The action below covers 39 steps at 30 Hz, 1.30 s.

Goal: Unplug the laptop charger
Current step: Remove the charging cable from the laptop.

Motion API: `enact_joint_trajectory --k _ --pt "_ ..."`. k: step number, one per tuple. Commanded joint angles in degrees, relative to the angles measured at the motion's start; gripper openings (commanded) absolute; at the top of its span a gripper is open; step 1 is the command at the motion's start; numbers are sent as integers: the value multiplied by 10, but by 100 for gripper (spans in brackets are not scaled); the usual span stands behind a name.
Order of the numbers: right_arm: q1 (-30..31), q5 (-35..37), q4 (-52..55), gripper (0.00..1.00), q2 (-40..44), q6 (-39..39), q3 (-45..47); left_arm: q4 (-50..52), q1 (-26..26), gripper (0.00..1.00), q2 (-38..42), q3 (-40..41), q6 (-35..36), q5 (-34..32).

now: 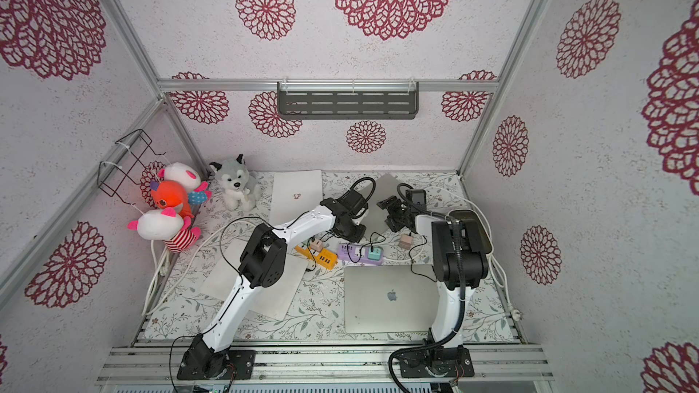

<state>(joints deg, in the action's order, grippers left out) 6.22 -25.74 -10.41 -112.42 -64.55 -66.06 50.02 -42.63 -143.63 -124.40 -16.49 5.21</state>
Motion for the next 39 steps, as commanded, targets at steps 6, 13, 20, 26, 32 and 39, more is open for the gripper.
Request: enact_joint_trajectory --k 6,13,20,26,32,39 --pt "1 25 59 80 -9 4 22 49 -6 0 -14 -12 36 -69" --pt "2 25 64 80 -4 7 19 41 1 0 -5 -14 20 -50" --pt "1 20 65 80 1 9 16 38 5 0 3 0 13 -52" --pt "2 6 67 80 3 15 8 -6 23 0 36 36 -25 -28" --pt "2 6 80 80 13 22 -4 5 28 0 47 22 -24 -25" --pt "2 10 90 80 34 30 -6 15 27 3 51 6 -23 -31"
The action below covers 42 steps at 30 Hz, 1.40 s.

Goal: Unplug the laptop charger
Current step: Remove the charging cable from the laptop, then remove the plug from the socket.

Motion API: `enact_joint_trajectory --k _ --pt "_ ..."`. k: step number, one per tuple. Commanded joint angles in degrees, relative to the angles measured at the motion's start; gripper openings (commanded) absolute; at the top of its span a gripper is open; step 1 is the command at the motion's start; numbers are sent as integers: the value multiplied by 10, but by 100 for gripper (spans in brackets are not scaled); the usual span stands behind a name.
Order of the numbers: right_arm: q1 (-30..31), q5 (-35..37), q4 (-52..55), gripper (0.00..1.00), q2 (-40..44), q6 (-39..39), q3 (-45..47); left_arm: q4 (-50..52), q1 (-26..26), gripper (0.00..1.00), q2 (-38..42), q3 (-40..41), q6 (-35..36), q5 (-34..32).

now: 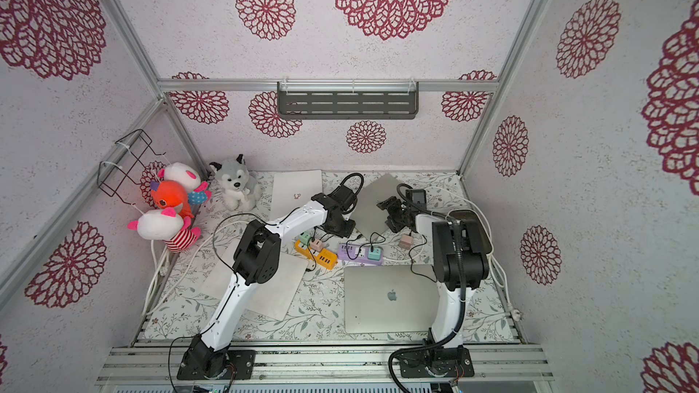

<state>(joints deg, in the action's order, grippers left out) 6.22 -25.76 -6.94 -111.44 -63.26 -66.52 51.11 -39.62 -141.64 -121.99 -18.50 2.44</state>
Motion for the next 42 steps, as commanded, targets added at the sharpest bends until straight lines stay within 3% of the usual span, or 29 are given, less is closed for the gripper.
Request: enact_joint_trajectory --k 1,7,9,17,28,34,42 --pt "1 12 60 80 27 19 -3 3 -3 4 32 -16 -1 -3" --pt "1 14 71 80 33 26 -6 3 -7 28 23 -25 10 2" --pt "3 21 76 80 44 30 -7 6 -7 31 25 -26 8 3" --pt "16 133 204 80 120 126 -36 8 -7 32 61 -24 -7 -3" --pt "106 348 351 81 268 233 -36 42 -2 30 111 -19 -55 4" --pt "170 443 386 81 362 230 11 30 -3 23 144 23 -81 9" --pt "255 482 427 81 397 212 53 33 -12 11 153 50 -99 25"
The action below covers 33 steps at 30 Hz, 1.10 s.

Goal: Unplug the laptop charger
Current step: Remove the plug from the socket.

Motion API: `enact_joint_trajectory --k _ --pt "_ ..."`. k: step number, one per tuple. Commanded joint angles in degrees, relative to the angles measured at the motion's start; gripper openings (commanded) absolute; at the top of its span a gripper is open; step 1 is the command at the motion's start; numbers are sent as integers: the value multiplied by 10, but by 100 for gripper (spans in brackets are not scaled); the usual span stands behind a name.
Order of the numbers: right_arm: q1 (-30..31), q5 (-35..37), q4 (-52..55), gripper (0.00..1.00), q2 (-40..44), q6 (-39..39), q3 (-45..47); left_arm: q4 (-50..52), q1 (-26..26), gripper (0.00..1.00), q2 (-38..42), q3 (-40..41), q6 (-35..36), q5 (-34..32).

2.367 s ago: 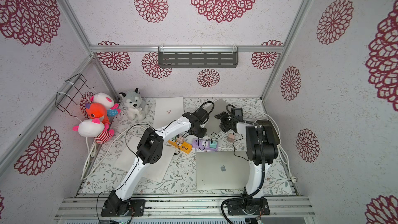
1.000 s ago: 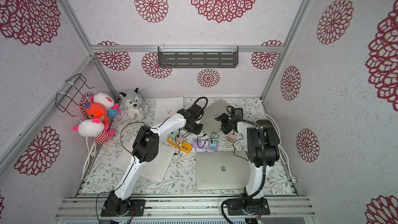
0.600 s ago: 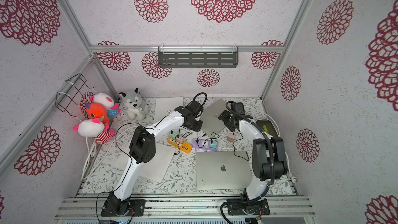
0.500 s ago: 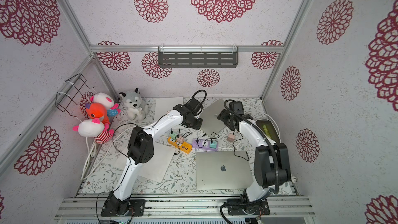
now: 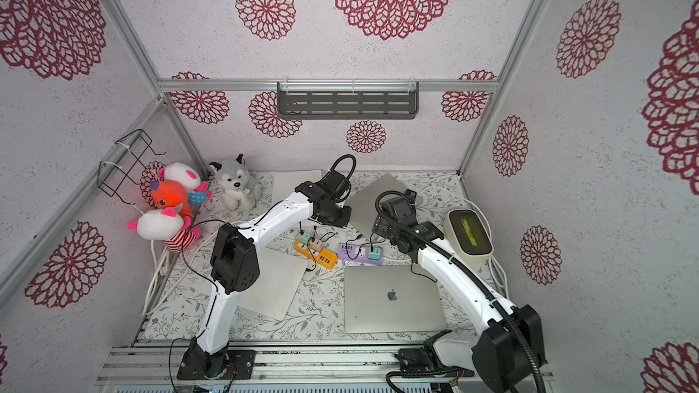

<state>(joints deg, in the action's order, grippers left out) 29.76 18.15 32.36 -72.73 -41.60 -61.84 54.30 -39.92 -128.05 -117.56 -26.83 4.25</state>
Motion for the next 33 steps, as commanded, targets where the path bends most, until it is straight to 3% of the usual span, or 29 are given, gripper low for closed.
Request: enact_joint_trajectory --k 1,5,12,21,33 --pt "28 48 31 81 13 -10 16 -5 -9 9 19 12 -17 7" --pt "57 53 16 81 13 -33 52 -21 -12 0 19 38 -30 14" --pt "97 60 -1 81 -20 -49 66 -46 -20 0 31 92 -42 15" --pt "101 41 -28 80 -71 -46 70 -62 -23 0 42 132 -48 30" --pt "100 51 -28 69 -126 -35 45 -69 -23 0 39 146 -48 44"
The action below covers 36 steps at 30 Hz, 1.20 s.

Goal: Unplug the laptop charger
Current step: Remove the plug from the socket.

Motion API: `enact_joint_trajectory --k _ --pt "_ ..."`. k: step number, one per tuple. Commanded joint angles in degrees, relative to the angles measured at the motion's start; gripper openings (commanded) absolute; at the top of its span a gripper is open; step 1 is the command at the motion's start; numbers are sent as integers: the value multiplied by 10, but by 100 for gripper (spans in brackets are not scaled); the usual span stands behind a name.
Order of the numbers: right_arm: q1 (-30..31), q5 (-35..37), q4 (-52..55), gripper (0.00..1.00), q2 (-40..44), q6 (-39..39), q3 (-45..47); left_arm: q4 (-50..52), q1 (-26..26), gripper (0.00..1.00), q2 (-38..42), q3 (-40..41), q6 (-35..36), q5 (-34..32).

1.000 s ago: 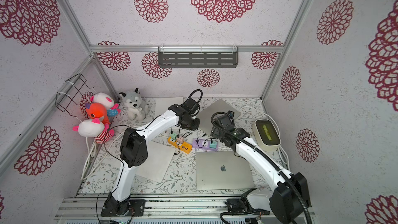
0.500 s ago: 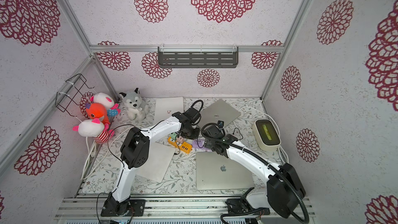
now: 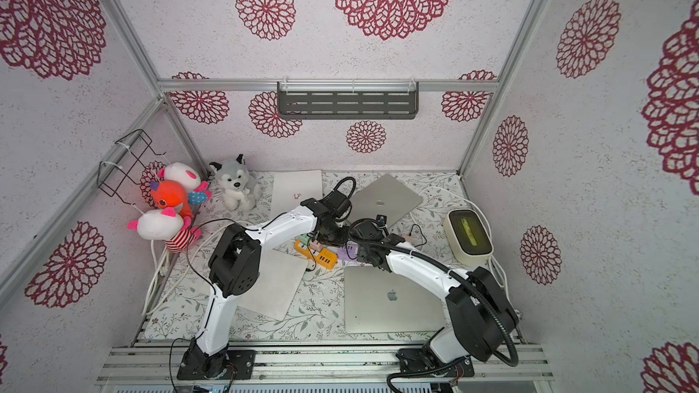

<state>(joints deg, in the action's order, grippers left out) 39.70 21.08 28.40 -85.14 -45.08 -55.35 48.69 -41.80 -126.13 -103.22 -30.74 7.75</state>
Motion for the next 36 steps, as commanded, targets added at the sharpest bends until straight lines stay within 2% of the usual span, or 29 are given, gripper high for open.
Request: enact_joint_trajectory --k 1,17,27,36 --pt "-1 23 13 69 -4 2 -21 -14 -5 0 18 3 -10 10" --pt "-23 4 -11 60 -13 20 -13 -21 -10 0 8 9 -17 22" --pt "-27 -4 -15 59 -21 29 -12 -5 -14 0 2 8 -17 7" --pt "-27 -14 -19 59 -28 30 -12 7 -14 0 14 9 -16 -35"
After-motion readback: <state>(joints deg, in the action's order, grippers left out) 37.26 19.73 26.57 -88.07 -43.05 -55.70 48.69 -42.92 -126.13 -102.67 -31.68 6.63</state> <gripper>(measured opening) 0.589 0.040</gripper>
